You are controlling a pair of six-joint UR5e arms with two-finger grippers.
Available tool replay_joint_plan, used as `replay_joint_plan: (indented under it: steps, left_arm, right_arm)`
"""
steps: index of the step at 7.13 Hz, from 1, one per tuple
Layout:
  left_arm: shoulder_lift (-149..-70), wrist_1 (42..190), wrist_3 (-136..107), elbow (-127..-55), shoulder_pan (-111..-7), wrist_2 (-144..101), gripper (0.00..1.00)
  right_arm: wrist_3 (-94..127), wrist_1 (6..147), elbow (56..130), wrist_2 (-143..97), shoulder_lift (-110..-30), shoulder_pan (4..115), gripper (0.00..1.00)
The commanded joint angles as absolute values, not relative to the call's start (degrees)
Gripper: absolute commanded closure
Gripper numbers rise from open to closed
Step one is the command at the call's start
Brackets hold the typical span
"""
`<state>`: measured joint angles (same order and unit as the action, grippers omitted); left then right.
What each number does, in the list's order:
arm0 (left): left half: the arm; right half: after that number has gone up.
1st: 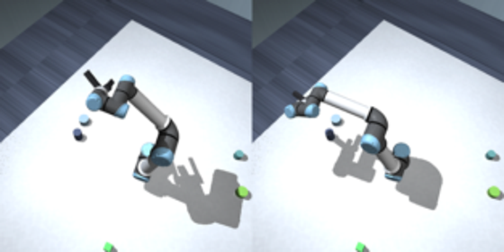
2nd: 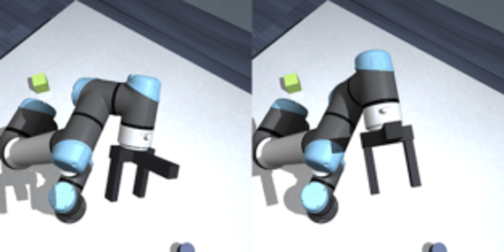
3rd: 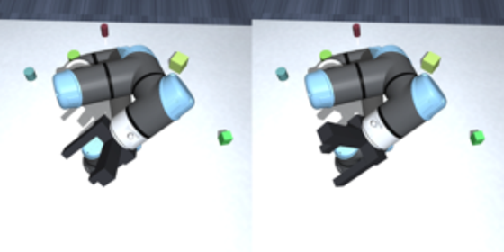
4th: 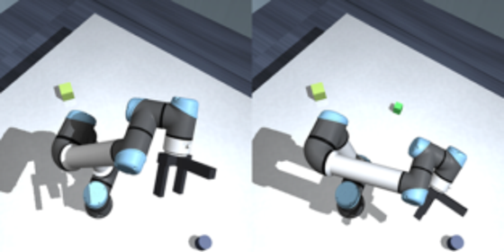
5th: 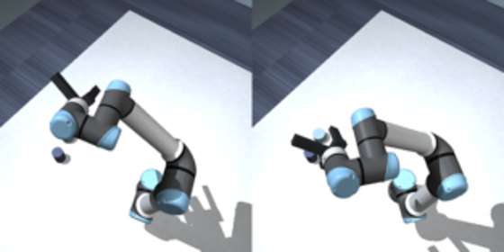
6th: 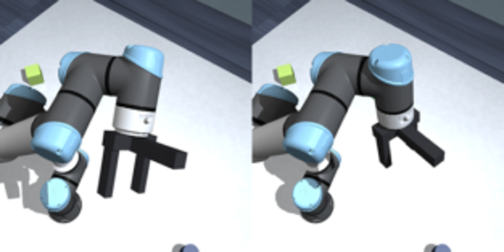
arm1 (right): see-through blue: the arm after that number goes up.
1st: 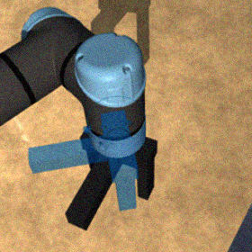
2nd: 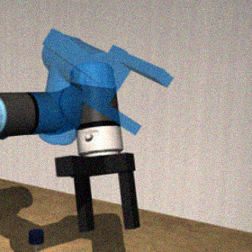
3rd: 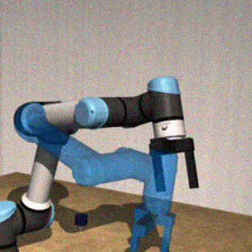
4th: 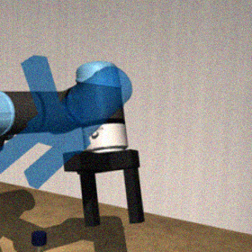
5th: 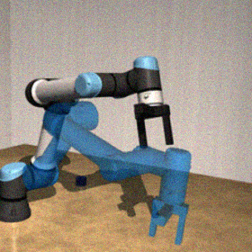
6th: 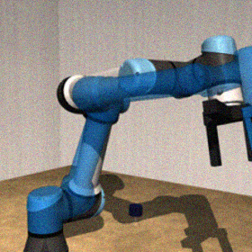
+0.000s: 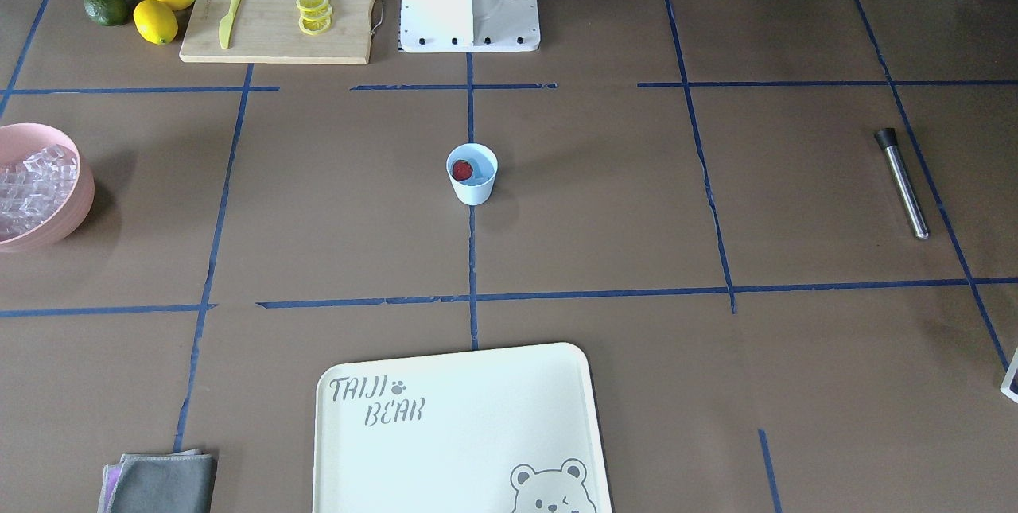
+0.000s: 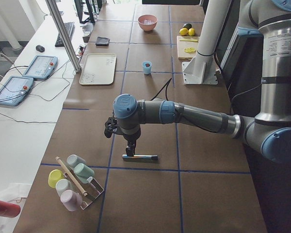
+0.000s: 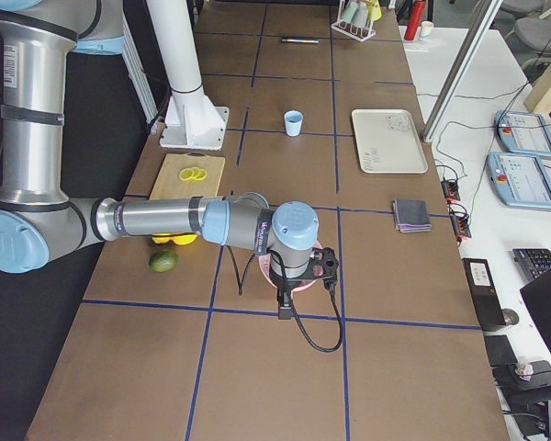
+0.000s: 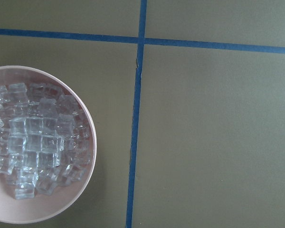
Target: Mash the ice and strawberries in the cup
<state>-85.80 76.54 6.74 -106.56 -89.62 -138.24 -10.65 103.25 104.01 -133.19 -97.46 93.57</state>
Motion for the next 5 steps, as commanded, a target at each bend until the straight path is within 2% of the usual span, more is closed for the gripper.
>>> replay_joint_plan:
  steps: [1, 5]
  left_arm:
    - [-85.87, 76.38, 6.68, -107.31, -89.56, -138.34, 0.0]
    - [-85.87, 76.29, 6.68, -106.44, -89.12, -138.51, 0.0]
  right_arm:
    - [-10.9, 103.18, 104.68, -133.24, -97.47, 93.52, 0.0]
    - [-10.9, 103.27, 104.5, -133.24, -97.56, 93.16, 0.0]
